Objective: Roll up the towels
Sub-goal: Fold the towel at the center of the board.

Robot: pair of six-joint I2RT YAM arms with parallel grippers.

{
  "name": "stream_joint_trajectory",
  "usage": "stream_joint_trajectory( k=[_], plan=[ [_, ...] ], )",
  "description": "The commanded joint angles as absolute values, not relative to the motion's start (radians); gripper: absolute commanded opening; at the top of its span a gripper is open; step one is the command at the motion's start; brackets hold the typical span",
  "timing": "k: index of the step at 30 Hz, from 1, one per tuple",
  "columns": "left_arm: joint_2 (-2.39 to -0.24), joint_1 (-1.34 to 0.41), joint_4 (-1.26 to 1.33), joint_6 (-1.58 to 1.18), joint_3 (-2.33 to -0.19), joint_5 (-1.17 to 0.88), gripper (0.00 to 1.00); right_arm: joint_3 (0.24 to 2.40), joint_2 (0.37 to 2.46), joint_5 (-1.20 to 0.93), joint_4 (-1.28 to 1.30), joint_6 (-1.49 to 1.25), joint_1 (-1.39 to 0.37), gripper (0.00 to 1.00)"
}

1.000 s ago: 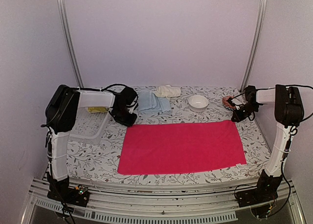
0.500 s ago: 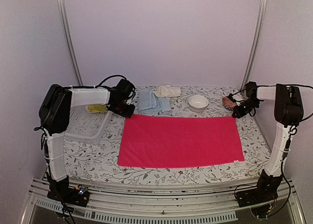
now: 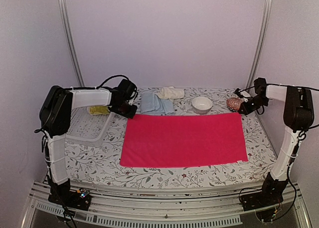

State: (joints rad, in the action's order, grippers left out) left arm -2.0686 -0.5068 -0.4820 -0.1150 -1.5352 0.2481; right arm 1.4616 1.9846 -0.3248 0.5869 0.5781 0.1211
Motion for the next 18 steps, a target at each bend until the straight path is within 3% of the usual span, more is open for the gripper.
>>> stream_joint_trajectory(
  k=[1,18],
  plan=[
    [-2.024,-0.492,-0.453,-0.1,-1.533,0.242,0.0,1.452,1.964,-0.36,0.595,0.592,0.126,0.02],
    [-1.82,-0.492,-0.459,-0.14,-1.357,0.102,0.0,1.237,1.688,-0.414,0.652,0.619,0.148,0.03]
  ],
)
